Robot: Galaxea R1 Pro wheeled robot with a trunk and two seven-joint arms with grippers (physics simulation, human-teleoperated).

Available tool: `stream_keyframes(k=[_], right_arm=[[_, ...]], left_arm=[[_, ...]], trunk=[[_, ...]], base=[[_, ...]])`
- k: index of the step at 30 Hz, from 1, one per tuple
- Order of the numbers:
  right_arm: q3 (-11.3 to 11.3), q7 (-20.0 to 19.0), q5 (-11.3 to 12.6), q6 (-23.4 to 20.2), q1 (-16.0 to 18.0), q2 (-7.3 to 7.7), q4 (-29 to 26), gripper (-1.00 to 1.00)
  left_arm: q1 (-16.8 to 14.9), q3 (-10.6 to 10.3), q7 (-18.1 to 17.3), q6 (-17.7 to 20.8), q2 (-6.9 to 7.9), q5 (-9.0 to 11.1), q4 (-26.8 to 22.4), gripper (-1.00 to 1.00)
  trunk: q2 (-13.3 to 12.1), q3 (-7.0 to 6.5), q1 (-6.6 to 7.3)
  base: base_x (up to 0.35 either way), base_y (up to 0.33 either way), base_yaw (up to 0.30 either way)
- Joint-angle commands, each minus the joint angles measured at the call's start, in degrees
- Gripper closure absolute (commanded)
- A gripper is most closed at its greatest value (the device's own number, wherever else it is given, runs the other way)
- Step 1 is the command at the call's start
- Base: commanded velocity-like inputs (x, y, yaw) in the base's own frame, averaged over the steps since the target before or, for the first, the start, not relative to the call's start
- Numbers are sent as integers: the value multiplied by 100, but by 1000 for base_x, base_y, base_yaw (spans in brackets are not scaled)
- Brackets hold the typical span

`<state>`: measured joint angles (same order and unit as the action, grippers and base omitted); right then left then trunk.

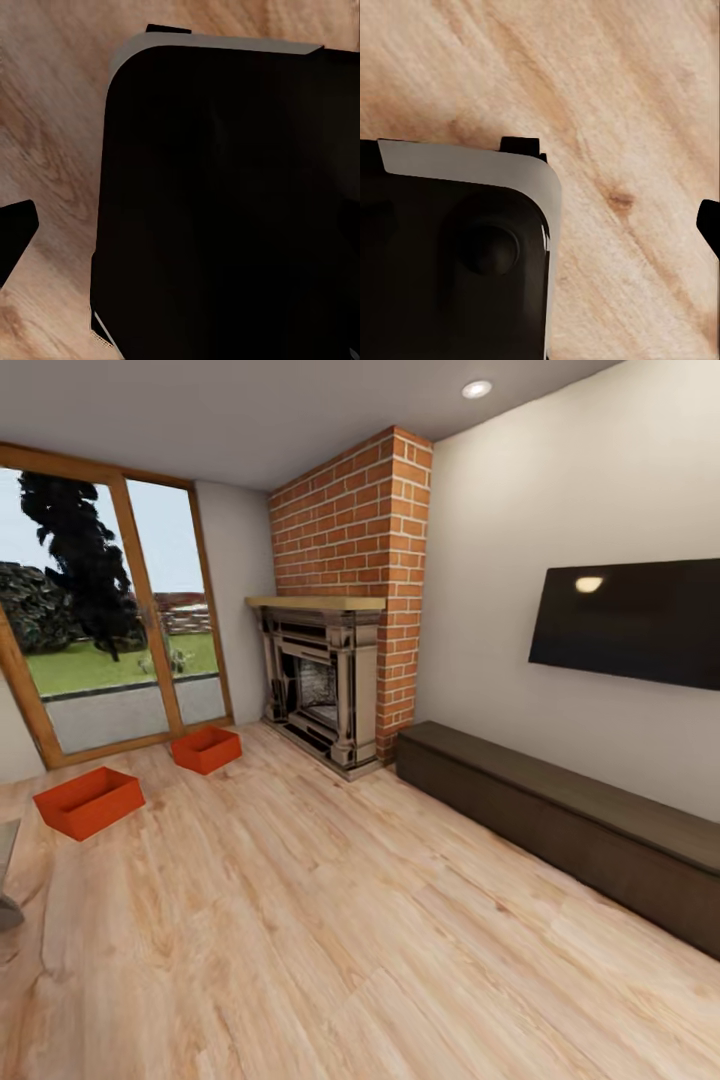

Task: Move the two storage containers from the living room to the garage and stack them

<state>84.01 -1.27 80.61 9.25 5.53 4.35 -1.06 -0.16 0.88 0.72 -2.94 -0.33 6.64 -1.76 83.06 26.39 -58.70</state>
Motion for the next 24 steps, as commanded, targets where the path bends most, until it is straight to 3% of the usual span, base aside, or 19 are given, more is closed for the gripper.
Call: stream_keyframes(k=[1, 9, 24], right_arm=[[36, -13, 61, 15, 1, 4, -8, -100], [32, -13, 70, 15, 1, 4, -8, -100], [27, -13, 85, 15, 1, 7, -8, -100]], left_arm=[[-2, 2, 8, -13, -2, 48, 0, -100], [-2, 5, 8, -13, -2, 48, 1, -100], [-2, 4, 8, -13, -2, 48, -1, -100]], trunk=[[2, 5, -3], [2, 5, -3], [2, 5, -3]], base=[[322, 0, 215], [322, 0, 209], [322, 0, 15]])
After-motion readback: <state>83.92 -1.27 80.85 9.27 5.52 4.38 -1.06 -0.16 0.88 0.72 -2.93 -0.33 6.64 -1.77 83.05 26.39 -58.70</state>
